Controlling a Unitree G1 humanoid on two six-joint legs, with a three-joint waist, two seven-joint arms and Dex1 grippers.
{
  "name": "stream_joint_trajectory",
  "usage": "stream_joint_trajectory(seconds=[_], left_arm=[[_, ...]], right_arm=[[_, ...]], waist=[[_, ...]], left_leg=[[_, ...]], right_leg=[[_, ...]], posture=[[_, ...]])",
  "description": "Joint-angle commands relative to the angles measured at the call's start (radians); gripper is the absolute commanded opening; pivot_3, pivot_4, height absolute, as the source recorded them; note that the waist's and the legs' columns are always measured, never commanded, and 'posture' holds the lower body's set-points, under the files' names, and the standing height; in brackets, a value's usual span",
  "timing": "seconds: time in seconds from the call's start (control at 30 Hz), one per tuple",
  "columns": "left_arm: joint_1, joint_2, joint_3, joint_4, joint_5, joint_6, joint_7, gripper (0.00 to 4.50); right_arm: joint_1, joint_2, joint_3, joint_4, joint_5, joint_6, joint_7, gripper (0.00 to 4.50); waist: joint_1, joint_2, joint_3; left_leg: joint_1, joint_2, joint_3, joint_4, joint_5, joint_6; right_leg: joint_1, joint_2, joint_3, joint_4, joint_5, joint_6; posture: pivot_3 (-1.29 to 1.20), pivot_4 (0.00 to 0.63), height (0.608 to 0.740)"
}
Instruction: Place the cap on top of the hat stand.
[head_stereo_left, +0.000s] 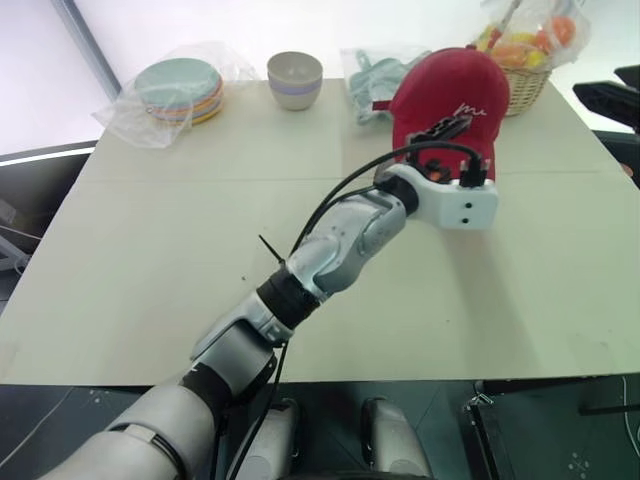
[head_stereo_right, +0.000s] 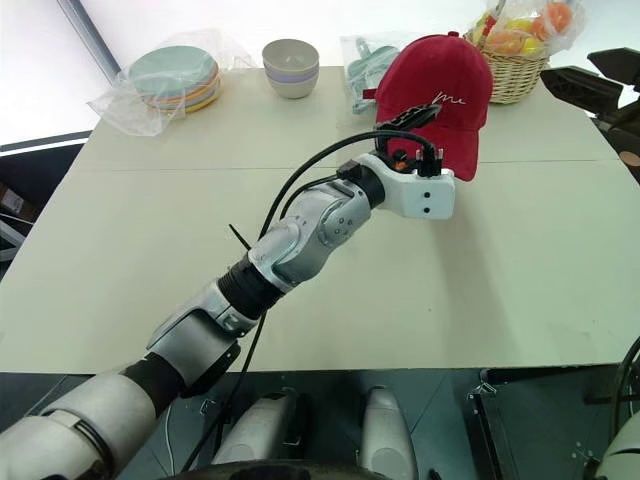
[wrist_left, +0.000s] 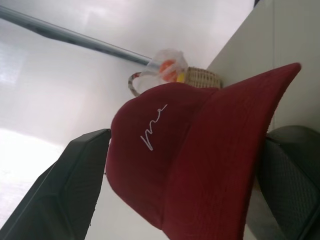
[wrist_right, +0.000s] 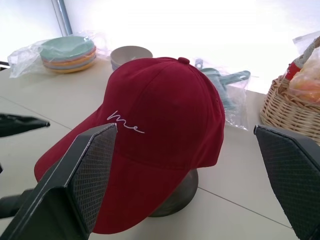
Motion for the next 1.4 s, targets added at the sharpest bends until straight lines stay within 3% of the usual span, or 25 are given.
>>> stream_joint_trajectory(seconds=[0.03,0.17,0.33,0.47,0.57,0.67,0.77,0.87,1.0,1.17,1.4], left_arm=[[0.021,0.002,0.009,-0.100,-0.049,0.071,-0.137,4.47],[0.084,0.003,0.032,-0.231,-0.143,0.243,-0.347,4.47],[0.054,-0.043,0.127,-0.288,-0.270,0.307,-0.361,4.47],[-0.069,-0.110,0.339,-0.186,-0.435,0.361,-0.266,4.47],[-0.219,-0.107,0.560,-0.024,-0.597,0.259,-0.116,4.47],[-0.345,-0.024,0.734,0.158,-0.714,0.238,-0.011,4.47],[-0.421,0.118,0.834,0.322,-0.827,0.265,-0.071,4.47],[-0.435,0.248,0.898,0.398,-0.914,0.234,-0.150,4.47],[-0.412,0.428,0.885,0.488,-0.896,0.193,-0.183,4.47],[-0.326,0.548,0.863,0.484,-0.898,0.200,-0.221,4.47],[-0.039,0.605,0.845,0.193,-0.972,0.407,-0.293,4.47]], right_arm=[[-0.011,-0.019,-0.033,0.002,0.003,-0.031,0.013,4.50],[-0.013,-0.021,-0.027,0.025,-0.004,-0.053,0.027,4.50],[-0.040,-0.011,-0.005,0.044,-0.015,-0.067,0.030,4.50],[-0.061,-0.004,0.011,0.055,-0.020,-0.072,0.032,4.50],[-0.069,-0.002,0.015,0.061,-0.022,-0.075,0.033,4.50],[-0.065,-0.002,0.015,0.057,-0.019,-0.074,0.037,4.50],[-0.055,-0.004,0.014,0.053,-0.018,-0.077,0.046,4.50],[-0.030,-0.009,0.017,0.046,-0.024,-0.088,0.062,4.50],[-0.012,0.000,0.017,0.056,-0.031,-0.109,0.069,4.50],[0.006,0.034,0.019,0.086,-0.040,-0.130,0.064,4.50],[0.073,0.057,0.007,0.095,-0.046,-0.140,0.068,4.50]], waist=[[0.000,0.000,0.000],[-0.001,0.000,0.000],[0.000,0.000,0.000],[0.000,0.000,0.000],[0.000,0.000,0.000],[-0.003,0.000,0.000],[-0.005,0.001,0.000],[-0.004,0.000,0.000],[-0.002,0.000,0.000],[-0.002,0.000,0.000],[-0.011,0.000,0.000]], left_leg=[[0.000,0.000,0.000,0.000,0.000,0.000],[0.000,0.000,0.000,0.000,0.000,0.000],[0.000,0.000,0.000,0.002,0.000,0.000],[0.000,0.000,0.000,0.003,0.000,0.000],[0.000,0.000,0.000,0.004,0.000,0.000],[0.000,0.000,0.000,0.003,0.000,0.000],[0.000,0.001,0.000,0.003,0.000,0.000],[0.000,0.000,0.000,0.003,0.000,0.000],[-0.001,-0.001,-0.002,0.004,0.000,0.001],[-0.001,-0.001,-0.003,0.005,-0.001,0.001],[-0.001,-0.001,-0.004,0.005,-0.001,0.001]], right_leg=[[0.000,0.000,0.000,0.000,0.000,0.000],[0.000,0.000,0.000,0.000,0.000,0.000],[0.001,0.000,0.000,0.000,0.000,0.000],[0.001,0.000,0.000,0.000,0.000,0.000],[0.001,0.000,-0.001,0.000,0.000,0.000],[0.001,0.000,-0.001,0.001,0.000,0.000],[0.000,0.001,-0.001,0.002,0.000,0.000],[0.000,0.001,-0.001,0.002,0.000,0.000],[0.000,0.000,-0.001,0.001,0.000,0.000],[0.001,0.000,-0.003,0.001,0.000,0.001],[0.001,0.000,-0.003,0.002,0.001,0.001]], posture=[[0.00,0.150,0.740],[0.00,0.150,0.740],[0.00,0.150,0.740],[0.00,0.150,0.740],[0.00,0.150,0.740],[0.00,0.150,0.740],[0.00,0.150,0.740],[0.00,0.150,0.740],[0.00,0.150,0.740],[0.00,0.150,0.740],[0.00,0.150,0.740]])
